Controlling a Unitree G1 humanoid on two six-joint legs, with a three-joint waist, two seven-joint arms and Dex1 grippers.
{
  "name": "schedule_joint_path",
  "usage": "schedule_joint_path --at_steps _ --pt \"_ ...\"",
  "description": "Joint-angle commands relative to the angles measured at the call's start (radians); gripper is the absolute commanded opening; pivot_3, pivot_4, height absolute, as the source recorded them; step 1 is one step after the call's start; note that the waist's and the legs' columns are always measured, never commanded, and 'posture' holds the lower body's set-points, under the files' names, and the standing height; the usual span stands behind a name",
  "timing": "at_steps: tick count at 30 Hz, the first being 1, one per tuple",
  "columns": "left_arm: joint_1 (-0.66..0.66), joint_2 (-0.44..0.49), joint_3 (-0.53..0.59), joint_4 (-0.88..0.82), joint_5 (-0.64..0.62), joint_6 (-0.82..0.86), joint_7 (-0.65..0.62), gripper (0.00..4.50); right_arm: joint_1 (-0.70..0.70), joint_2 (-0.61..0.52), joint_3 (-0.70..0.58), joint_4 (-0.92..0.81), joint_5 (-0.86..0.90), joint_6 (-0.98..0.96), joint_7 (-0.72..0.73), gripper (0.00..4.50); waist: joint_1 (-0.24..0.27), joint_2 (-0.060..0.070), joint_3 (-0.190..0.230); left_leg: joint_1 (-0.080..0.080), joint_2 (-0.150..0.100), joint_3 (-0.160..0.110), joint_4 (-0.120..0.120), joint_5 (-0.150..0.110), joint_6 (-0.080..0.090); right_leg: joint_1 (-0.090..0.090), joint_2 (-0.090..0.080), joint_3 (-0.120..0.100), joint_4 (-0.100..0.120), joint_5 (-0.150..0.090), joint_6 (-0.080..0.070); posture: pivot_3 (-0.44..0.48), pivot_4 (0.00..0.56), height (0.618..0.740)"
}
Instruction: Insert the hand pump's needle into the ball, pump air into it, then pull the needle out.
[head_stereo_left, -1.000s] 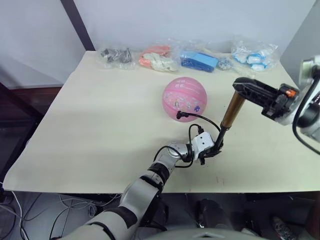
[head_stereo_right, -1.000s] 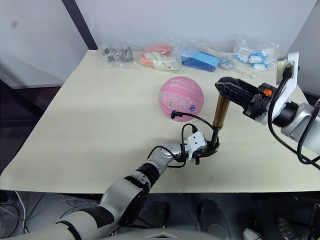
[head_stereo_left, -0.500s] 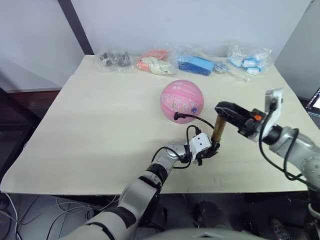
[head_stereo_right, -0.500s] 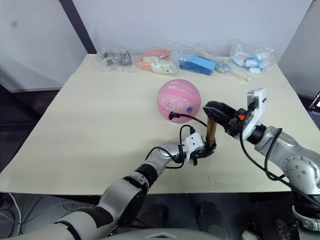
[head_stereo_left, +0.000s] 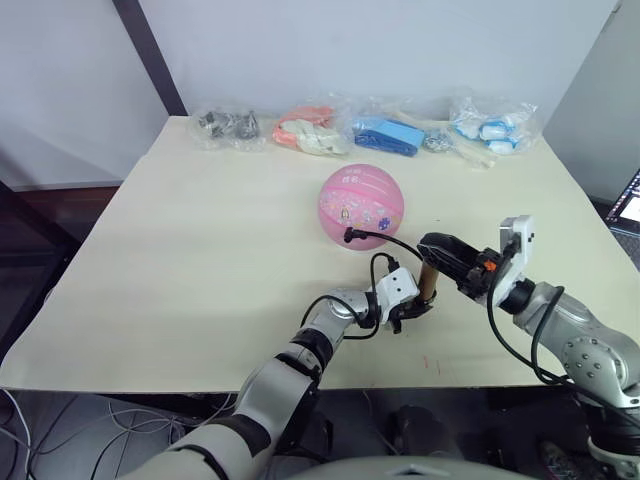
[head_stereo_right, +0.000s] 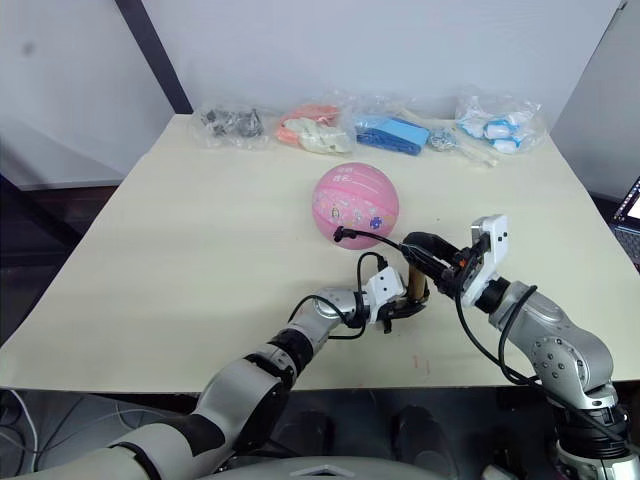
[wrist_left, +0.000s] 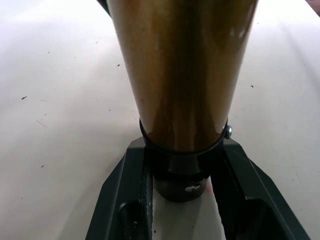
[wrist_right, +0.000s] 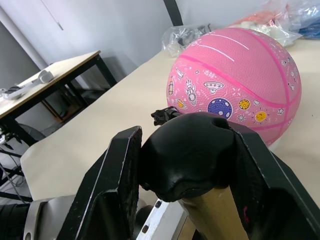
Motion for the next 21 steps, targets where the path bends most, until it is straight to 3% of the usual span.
schedule_joint_path --at_steps 1,7,9,10,12,15,21 --pt "0.032 0.016 -0.016 0.054 0.028 0.038 -0.023 1.1 0.056 -0.016 0.029 0.073 -0.038 0.093 -0.018 1.87 0.001 0.001 0.001 0.0 0.0 0.0 0.0 0.0 0.0 0.0 0.0 0.0 0.0 0.0 0.0 0.0 0.15 0.74" --pt "0.033 0.019 0.008 0.045 -0.002 0.038 -0.07 1.1 0.032 -0.042 -0.007 0.06 -0.021 0.114 -0.019 1.87 0.001 0.004 0.004 -0.001 0.0 0.0 0.0 0.0 0.0 0.0 0.0 0.0 0.0 0.0 0.0 0.0 0.15 0.74" --pt "0.033 0.02 0.016 0.038 -0.012 0.021 -0.076 2.13 0.029 -0.045 -0.013 0.059 -0.017 0.119 -0.02 1.87 0.001 0.006 0.006 -0.002 0.0 0.0 0.0 0.0 0.0 -0.001 0.0 0.0 0.0 0.0 0.0 0.0 0.15 0.74" --pt "0.033 0.022 0.018 0.036 -0.012 0.019 -0.072 2.36 0.028 -0.046 -0.013 0.059 -0.02 0.121 -0.021 1.87 0.001 0.008 0.008 -0.003 -0.001 0.001 0.0 0.0 0.0 -0.002 0.0 0.0 0.0 0.0 0.0 0.0 0.15 0.74" --pt "0.039 0.028 0.04 0.015 -0.043 0.016 -0.117 3.37 0.022 -0.047 -0.016 0.049 -0.015 0.13 -0.027 1.87 0.004 0.011 0.009 -0.006 -0.001 0.002 0.0 0.0 0.0 -0.005 0.0 0.0 0.0 0.0 0.0 0.0 0.15 0.74" --pt "0.048 0.042 0.07 -0.016 -0.08 0.016 -0.164 4.49 0.015 -0.044 -0.022 0.03 -0.005 0.144 -0.033 1.87 0.004 0.011 0.01 -0.008 -0.001 0.003 0.0 0.0 0.0 -0.006 -0.001 0.0 0.0 0.0 0.0 0.0 0.15 0.74" --pt "0.116 0.146 0.135 -0.214 -0.219 0.079 -0.361 4.5 -0.028 -0.058 -0.075 -0.041 0.058 0.197 -0.072 1.87 -0.002 0.019 0.02 -0.013 -0.001 0.002 0.0 0.0 0.0 -0.012 0.0 0.0 0.0 0.001 0.0 0.0 0.15 0.74"
